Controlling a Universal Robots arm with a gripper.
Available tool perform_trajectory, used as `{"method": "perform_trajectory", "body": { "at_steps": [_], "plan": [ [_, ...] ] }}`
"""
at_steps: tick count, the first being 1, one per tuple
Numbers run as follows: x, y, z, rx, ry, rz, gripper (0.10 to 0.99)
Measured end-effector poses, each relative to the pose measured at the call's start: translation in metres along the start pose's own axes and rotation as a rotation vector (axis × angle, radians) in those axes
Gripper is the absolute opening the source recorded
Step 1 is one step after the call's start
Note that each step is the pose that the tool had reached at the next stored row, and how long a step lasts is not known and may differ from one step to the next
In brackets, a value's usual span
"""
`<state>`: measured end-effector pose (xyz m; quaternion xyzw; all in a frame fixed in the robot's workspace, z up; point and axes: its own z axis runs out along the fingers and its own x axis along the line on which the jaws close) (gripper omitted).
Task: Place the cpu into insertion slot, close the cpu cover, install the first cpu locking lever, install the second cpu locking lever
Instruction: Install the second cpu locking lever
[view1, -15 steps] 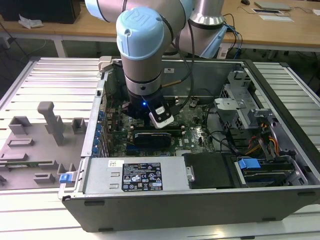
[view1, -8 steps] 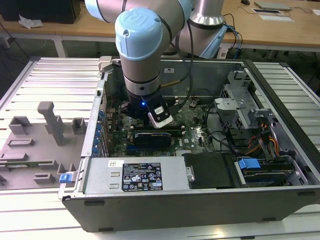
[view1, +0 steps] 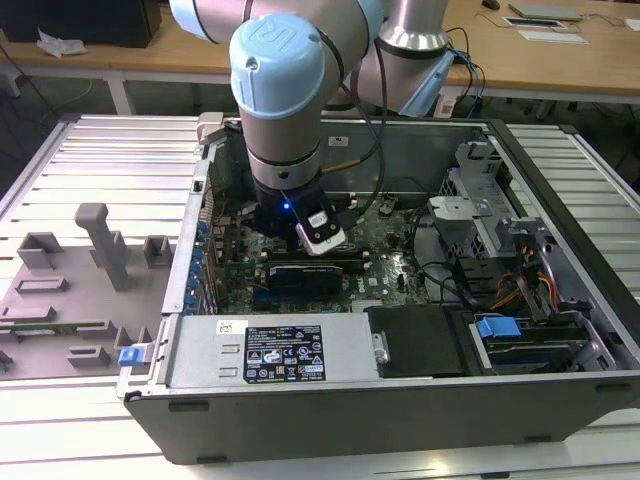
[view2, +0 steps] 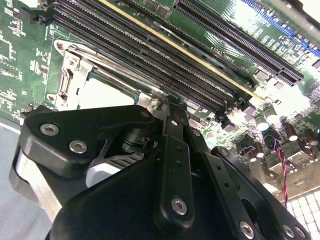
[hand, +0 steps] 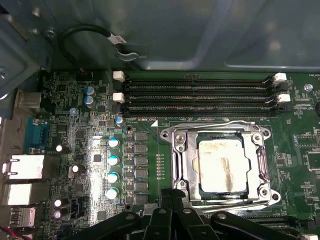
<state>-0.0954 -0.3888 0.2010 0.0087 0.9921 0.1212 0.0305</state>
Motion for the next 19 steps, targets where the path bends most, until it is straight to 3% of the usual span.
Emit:
{"method": "perform_trajectory", "body": {
  "at_steps": [2,6,7,10,11,15,19],
  "plan": [
    [-0.0001,0.0003,-0.0015,0.0,0.0001,0.0,0.106],
    [-0.0011,0.003,-0.0121,0.001,0.0001,0.0,0.106],
    [-0.0018,0.0039,-0.0157,0.003,0.0003,0.0,0.106],
    [-0.004,0.0045,-0.0179,0.026,0.0061,0.0,0.106],
    [-0.005,0.0045,-0.0179,0.028,0.0072,0.0,0.106],
    [-0.0176,0.0043,-0.0172,0.031,0.0168,0.002,0.106],
    [-0.0352,0.0041,-0.0162,0.034,0.0306,0.005,0.106]
  ]
}}
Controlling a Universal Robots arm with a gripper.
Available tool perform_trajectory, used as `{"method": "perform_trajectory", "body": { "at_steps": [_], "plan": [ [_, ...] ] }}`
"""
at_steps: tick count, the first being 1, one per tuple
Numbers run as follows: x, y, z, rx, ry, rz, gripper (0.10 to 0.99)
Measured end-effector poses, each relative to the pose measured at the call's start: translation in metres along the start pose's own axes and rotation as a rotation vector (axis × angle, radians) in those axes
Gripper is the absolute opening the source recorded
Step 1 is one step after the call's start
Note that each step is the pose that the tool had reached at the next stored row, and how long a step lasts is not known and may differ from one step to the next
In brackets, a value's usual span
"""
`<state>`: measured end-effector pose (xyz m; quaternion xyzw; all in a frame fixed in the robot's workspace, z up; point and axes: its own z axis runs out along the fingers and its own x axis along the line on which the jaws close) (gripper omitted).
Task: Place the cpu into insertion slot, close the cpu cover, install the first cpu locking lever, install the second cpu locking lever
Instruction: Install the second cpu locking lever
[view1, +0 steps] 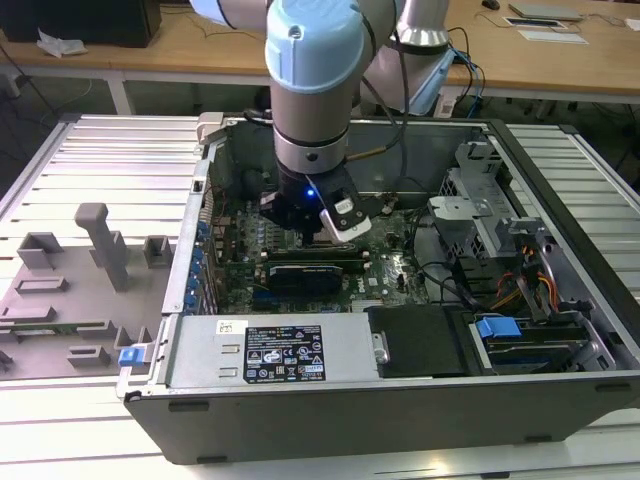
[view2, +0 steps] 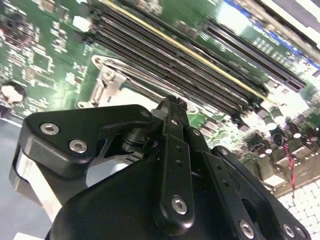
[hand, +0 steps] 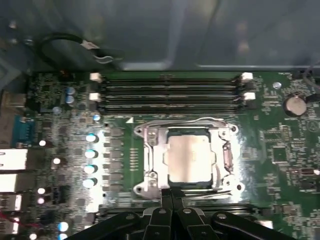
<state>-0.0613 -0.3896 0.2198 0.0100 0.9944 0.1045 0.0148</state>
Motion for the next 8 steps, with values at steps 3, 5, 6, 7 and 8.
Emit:
{"method": "perform_trajectory", "body": {
  "at_steps": [3,5,6,7,8],
  "plan": [
    [-0.0108,0.0001,0.0003,0.002,0.0086,0.002,0.106],
    [-0.0137,0.0009,0.0006,0.005,0.0103,0.002,0.106],
    [-0.0146,0.0018,0.0008,0.008,0.0109,0.002,0.106],
    [-0.0154,0.0031,0.0011,0.012,0.0112,0.002,0.106],
    [-0.0161,0.0055,0.0016,0.016,0.0114,0.002,0.106]
  ]
}}
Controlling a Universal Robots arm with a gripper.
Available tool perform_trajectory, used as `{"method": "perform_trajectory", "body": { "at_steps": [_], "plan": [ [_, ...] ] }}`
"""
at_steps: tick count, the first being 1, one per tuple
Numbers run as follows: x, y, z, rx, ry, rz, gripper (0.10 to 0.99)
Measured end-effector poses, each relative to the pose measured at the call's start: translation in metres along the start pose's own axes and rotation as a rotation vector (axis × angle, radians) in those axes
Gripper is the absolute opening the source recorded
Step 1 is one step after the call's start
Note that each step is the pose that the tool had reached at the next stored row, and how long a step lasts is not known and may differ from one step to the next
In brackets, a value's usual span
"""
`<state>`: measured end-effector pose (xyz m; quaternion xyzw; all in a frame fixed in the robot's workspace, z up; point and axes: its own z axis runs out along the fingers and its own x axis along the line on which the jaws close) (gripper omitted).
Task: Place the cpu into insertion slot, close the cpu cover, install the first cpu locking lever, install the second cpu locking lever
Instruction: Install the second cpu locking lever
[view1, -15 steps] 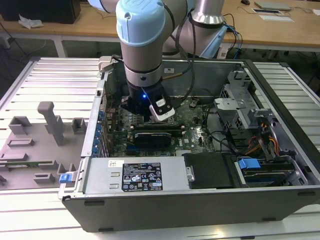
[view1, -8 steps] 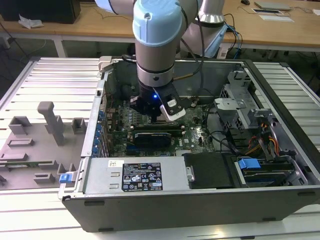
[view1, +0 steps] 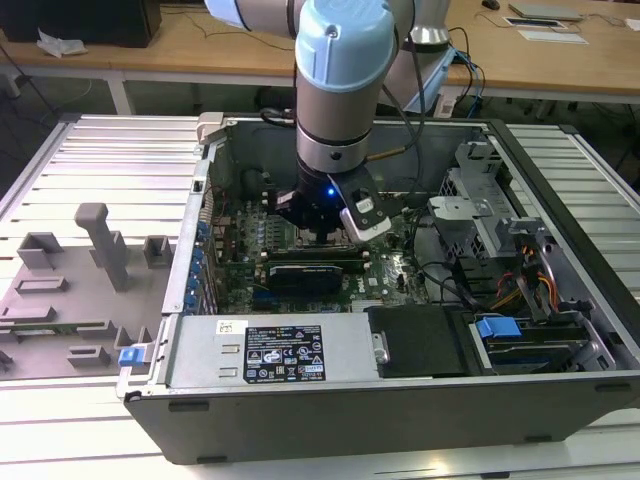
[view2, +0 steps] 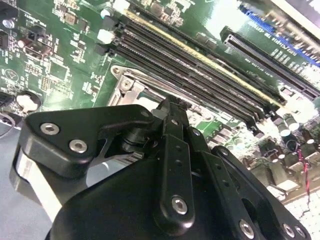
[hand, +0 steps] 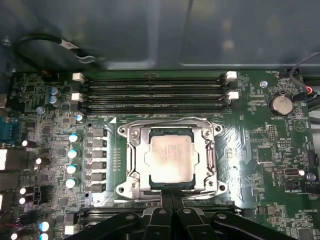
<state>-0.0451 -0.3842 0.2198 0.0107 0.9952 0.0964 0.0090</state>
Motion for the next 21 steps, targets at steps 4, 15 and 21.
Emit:
{"method": "perform_trajectory", "body": {
  "at_steps": [4,15,21],
  "plan": [
    [-0.0014,0.0148,0.0029,0.005,-0.0001,0.0,0.106],
    [-0.0018,0.033,-0.0036,0.017,-0.0004,-0.001,0.106],
    [-0.0018,0.0331,-0.0039,0.017,-0.0004,-0.001,0.106]
  ]
}}
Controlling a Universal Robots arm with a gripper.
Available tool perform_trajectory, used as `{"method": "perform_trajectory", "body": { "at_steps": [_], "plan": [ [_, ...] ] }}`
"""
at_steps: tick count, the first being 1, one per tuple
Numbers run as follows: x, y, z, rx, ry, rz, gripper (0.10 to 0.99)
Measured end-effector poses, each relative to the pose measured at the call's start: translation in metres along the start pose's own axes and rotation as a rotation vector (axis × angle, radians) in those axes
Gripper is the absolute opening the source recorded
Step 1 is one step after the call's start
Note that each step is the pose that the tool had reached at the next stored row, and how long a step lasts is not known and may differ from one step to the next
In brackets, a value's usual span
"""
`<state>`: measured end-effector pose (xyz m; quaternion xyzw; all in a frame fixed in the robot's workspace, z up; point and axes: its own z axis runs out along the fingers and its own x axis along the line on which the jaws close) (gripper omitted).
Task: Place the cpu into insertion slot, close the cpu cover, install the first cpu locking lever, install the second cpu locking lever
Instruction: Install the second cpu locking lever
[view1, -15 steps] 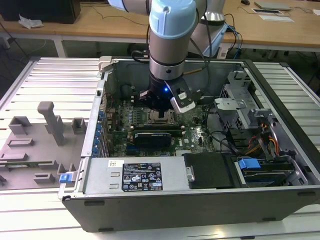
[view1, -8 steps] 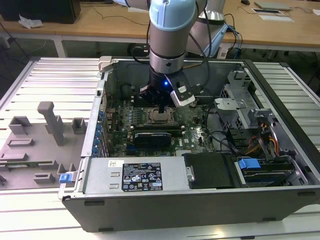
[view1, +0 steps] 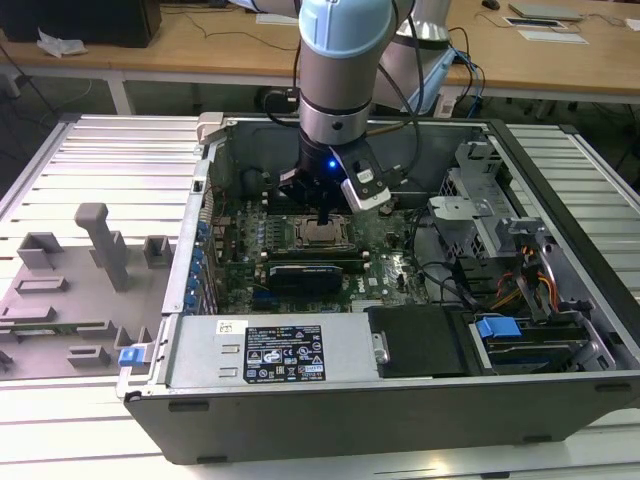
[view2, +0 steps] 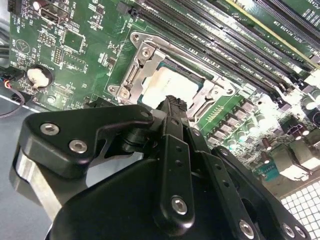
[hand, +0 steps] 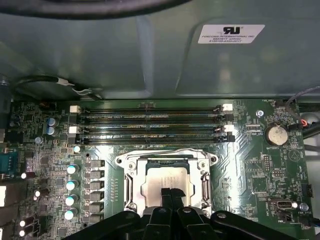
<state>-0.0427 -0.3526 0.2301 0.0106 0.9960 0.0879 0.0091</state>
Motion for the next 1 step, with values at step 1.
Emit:
{"method": "perform_trajectory", "body": {
  "at_steps": [1],
  "plan": [
    [0.0,0.0,0.0,0.0,0.0,0.0,0.106]
  ]
}}
